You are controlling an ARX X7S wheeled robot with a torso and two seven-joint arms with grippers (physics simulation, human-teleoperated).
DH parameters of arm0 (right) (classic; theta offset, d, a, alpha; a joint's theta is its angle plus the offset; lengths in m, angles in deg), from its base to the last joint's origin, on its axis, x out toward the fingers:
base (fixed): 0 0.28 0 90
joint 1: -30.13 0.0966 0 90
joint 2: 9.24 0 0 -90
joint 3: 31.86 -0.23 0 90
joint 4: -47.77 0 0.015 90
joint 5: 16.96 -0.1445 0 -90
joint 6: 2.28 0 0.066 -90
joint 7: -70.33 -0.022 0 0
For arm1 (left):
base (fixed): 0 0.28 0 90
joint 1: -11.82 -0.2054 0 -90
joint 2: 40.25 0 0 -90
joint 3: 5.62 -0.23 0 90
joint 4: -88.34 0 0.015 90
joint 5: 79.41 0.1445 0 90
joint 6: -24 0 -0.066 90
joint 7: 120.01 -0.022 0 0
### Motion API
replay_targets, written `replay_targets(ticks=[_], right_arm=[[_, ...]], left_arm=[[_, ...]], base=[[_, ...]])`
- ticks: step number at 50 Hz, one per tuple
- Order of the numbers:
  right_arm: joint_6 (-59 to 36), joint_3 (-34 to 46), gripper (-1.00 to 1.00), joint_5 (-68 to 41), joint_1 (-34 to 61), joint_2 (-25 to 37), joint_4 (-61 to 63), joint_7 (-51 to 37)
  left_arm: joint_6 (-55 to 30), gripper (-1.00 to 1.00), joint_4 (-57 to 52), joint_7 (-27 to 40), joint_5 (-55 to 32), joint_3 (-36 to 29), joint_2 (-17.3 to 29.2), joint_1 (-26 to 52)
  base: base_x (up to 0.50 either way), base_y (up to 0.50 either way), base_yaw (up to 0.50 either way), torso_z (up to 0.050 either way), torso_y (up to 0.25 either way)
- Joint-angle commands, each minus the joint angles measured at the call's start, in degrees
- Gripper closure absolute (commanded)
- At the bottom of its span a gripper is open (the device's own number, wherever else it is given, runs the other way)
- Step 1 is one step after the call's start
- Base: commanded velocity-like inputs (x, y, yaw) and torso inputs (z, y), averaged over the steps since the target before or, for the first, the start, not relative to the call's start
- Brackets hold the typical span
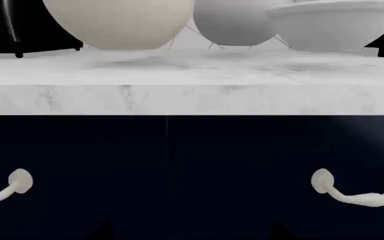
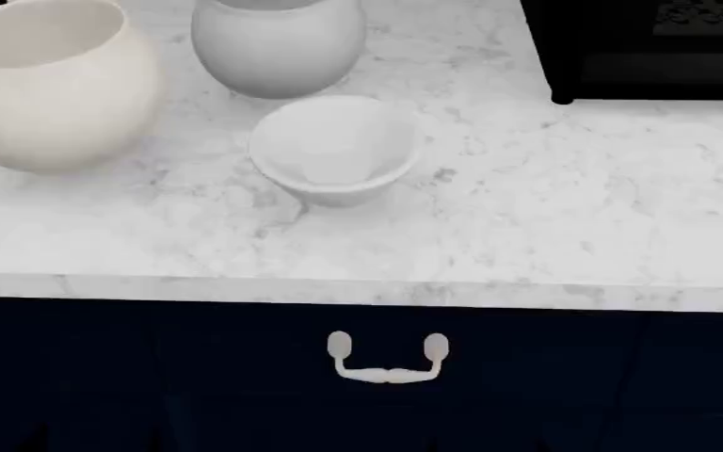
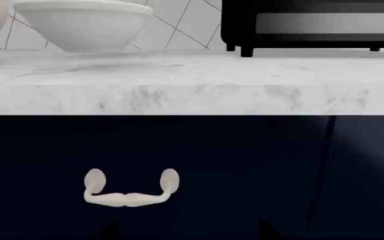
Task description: Stack the bowls from largest to smallest.
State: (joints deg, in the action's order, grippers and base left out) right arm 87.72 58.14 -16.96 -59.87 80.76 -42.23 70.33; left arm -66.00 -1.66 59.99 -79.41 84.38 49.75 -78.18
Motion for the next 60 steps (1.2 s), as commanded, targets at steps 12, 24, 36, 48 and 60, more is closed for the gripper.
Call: replay_targets(ticks=[12,24,36,48,60], right_arm=[[1.0,3.5,-1.0,-2.3,0.5,2.5,-1.9,-3.6],[1.0,5.1,-1.0,-3.1,0.7,3.6,-1.6,-4.9],[1.0,5.1,-1.0,-3.1,0.7,3.6,-1.6,-4.9],[1.1,7.0,-1.0,-4.7,0.9,5.0,-1.6,-6.3],[1.5,7.8,-1.0,-5.4,0.8,5.9,-1.2,-7.2]], left_arm=[[1.8,-1.0,1.0,2.6,-2.0,-3.9,2.9,-0.3],[1.5,-1.0,1.1,3.5,-5.7,-3.9,3.3,-0.3],[1.5,-1.0,1.1,3.5,-5.7,-3.9,3.3,-0.3],[1.4,-1.0,0.9,5.9,-6.1,-5.3,4.7,0.0],[-1.1,-1.0,-2.1,6.4,-8.7,-5.1,6.0,-0.2]], base=[[0.0,0.0,0.0,0.0,0.0],[0.0,0.0,0.0,0.0,0.0],[0.0,0.0,0.0,0.0,0.0],[0.0,0.0,0.0,0.0,0.0],[0.0,0.0,0.0,0.032,0.0]])
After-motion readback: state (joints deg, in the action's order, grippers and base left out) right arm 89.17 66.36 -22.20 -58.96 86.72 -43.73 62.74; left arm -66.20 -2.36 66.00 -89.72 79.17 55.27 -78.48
